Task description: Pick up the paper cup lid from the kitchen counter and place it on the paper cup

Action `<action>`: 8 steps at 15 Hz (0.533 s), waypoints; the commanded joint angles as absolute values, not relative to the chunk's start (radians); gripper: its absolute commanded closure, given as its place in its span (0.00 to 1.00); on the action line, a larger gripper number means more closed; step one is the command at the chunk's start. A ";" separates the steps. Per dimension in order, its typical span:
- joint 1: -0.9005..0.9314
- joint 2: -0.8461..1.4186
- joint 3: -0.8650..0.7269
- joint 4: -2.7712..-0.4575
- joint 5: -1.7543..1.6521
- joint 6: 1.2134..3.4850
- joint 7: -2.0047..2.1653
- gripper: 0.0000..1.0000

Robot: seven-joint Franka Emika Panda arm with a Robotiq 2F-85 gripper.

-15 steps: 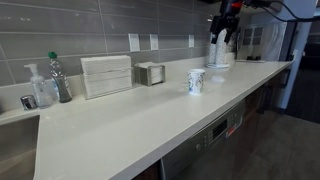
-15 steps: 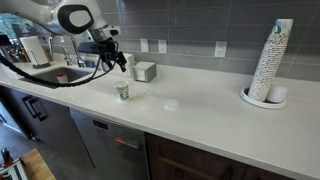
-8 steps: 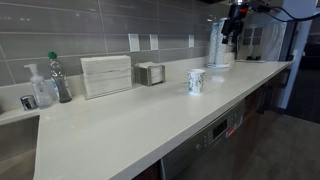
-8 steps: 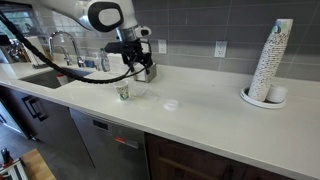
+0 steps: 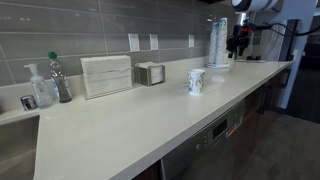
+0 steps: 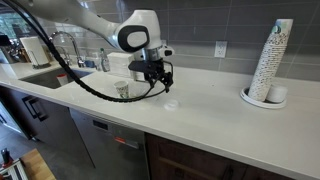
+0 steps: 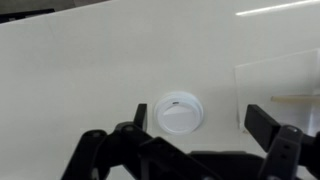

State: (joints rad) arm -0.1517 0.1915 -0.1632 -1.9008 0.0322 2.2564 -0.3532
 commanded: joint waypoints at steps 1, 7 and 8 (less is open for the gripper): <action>-0.174 0.218 -0.144 -1.896 0.052 2.306 -0.323 0.00; -0.181 0.282 -0.135 -1.862 0.094 2.370 -0.289 0.00; -0.181 0.282 -0.135 -1.860 0.094 2.370 -0.289 0.00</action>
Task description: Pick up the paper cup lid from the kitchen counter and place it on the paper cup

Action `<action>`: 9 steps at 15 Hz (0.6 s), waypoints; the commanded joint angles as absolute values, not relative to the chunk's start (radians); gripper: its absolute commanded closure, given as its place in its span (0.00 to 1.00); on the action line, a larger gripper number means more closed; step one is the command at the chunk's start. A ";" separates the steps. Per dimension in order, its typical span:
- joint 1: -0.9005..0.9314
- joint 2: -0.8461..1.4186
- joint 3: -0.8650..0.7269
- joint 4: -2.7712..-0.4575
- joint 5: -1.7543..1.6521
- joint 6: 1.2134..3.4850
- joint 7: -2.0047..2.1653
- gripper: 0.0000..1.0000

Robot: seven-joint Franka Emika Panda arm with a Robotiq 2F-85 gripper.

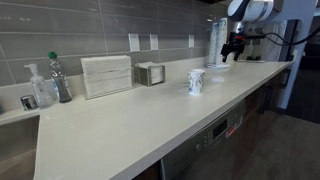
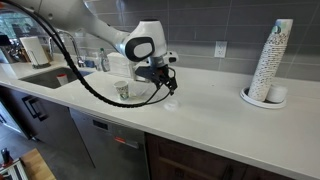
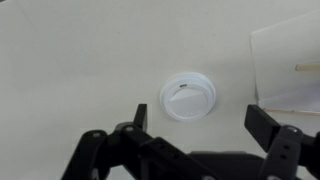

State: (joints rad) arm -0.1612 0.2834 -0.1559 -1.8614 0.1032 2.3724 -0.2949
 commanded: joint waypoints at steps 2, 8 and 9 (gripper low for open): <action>-0.181 0.282 -0.135 -1.859 0.094 2.370 -0.288 0.00; -0.181 0.352 -0.122 -1.777 0.080 2.313 -0.306 0.00; -0.181 0.370 -0.120 -1.760 0.077 2.318 -0.300 0.00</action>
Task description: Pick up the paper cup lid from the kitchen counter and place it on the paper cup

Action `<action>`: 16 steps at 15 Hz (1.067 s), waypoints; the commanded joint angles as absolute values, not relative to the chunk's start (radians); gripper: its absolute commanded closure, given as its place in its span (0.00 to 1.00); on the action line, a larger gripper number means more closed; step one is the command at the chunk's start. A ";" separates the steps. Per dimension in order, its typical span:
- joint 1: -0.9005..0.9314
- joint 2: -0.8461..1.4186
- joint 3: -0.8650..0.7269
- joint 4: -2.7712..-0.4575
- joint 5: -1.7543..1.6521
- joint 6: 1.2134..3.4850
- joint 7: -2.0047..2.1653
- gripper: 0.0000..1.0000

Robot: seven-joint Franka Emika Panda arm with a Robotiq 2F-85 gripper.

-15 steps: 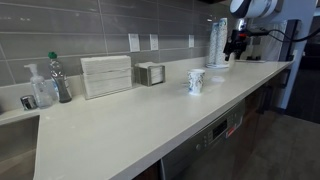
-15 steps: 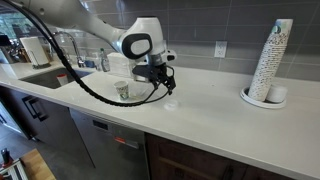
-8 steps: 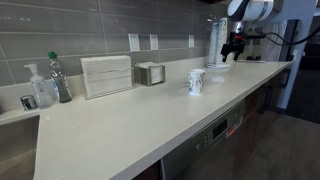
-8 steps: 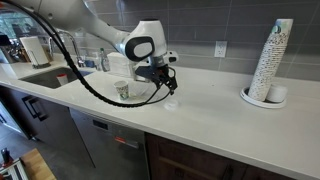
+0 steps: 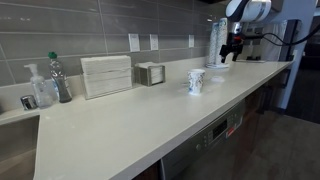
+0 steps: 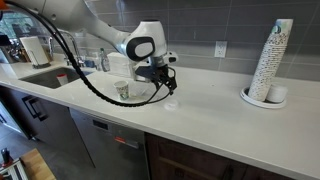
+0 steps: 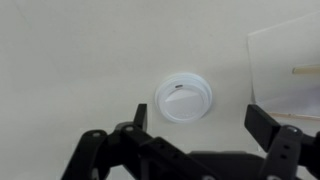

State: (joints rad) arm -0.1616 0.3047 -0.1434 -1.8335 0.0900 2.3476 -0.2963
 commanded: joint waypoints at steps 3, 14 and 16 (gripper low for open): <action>-0.191 0.426 -0.103 -1.711 0.079 2.314 -0.336 0.00; -0.254 0.605 -0.042 -1.559 0.069 2.294 -0.484 0.00; -0.259 0.626 -0.035 -1.539 0.066 2.281 -0.490 0.00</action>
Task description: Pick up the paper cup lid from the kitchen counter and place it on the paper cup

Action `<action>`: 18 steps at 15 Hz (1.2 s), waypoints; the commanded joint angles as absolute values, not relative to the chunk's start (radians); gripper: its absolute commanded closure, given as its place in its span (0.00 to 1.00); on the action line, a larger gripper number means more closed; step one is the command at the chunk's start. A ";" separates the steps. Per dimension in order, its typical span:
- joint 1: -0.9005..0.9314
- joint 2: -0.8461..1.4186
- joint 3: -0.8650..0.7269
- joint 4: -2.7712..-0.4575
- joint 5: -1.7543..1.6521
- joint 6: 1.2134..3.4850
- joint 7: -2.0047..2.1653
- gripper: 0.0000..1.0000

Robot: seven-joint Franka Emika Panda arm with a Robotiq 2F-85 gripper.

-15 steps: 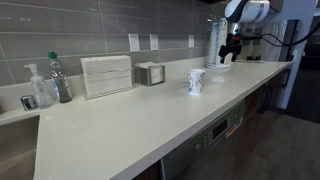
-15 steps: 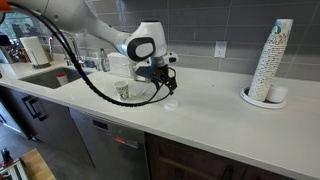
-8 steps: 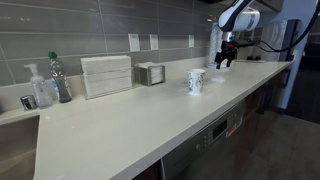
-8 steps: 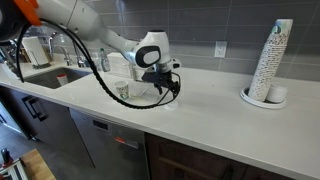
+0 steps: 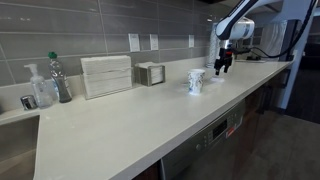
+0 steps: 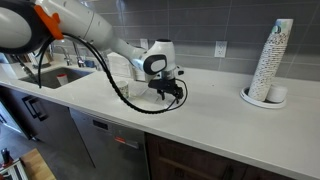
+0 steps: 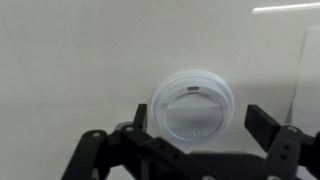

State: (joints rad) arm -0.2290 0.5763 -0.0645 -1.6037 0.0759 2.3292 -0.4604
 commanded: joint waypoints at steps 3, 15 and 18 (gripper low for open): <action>-0.257 0.651 -0.032 -1.513 0.058 2.273 -0.490 0.00; -0.247 0.696 -0.032 -1.466 0.004 2.265 -0.483 0.03; -0.246 0.696 -0.031 -1.461 -0.005 2.253 -0.485 0.16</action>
State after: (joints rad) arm -0.2352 0.6777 -0.0444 -1.4918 0.0160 2.2873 -0.4744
